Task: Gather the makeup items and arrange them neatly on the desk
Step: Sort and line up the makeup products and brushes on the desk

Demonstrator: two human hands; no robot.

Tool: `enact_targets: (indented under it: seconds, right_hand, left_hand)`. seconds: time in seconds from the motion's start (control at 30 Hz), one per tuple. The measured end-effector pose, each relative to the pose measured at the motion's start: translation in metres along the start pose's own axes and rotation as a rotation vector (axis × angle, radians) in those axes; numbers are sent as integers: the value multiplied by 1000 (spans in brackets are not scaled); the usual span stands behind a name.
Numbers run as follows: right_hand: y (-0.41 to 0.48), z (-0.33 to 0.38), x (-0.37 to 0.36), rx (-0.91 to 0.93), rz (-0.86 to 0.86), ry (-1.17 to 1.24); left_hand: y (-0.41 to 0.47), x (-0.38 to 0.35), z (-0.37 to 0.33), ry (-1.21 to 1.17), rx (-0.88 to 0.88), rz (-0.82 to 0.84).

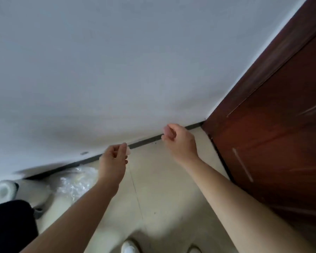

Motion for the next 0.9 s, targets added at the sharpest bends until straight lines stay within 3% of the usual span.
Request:
enact_targets:
  seconds: [0.2,0.3,0.4,0.5,0.67,0.9]
  right_hand:
    - [-73,89,266,-43,-224,258]
    - [-130,104,368,-42,-346,335]
    - [-214,111,455,-93,-516,240]
    - [-323,81,502,-215,-720,171]
    - [-529,14,504,-559,-978,224]
    - [-836,-9,491,-918,-1429,350]
  left_hand:
    - [-156,-28,-253,-103,-190,136]
    - [-240,-48,-333,-138,-281,284]
    - [-325,-72,-373,-194,-336,485]
    - [-413,-106,-363,-225,-338,775]
    - [-558,-149,-271,-83,-234,1191]
    - [-799,-115,-162,151,-132,1693]
Point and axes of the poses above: each hand's wrist, its own y-axis towards the middle knuckle, its own x-axis out of the back of the hand, z = x × y, the point moved 4 cm from there along y, towards the middle knuckle, and after that the axes turned 9 degrees about -y, right-handed, at the moved point
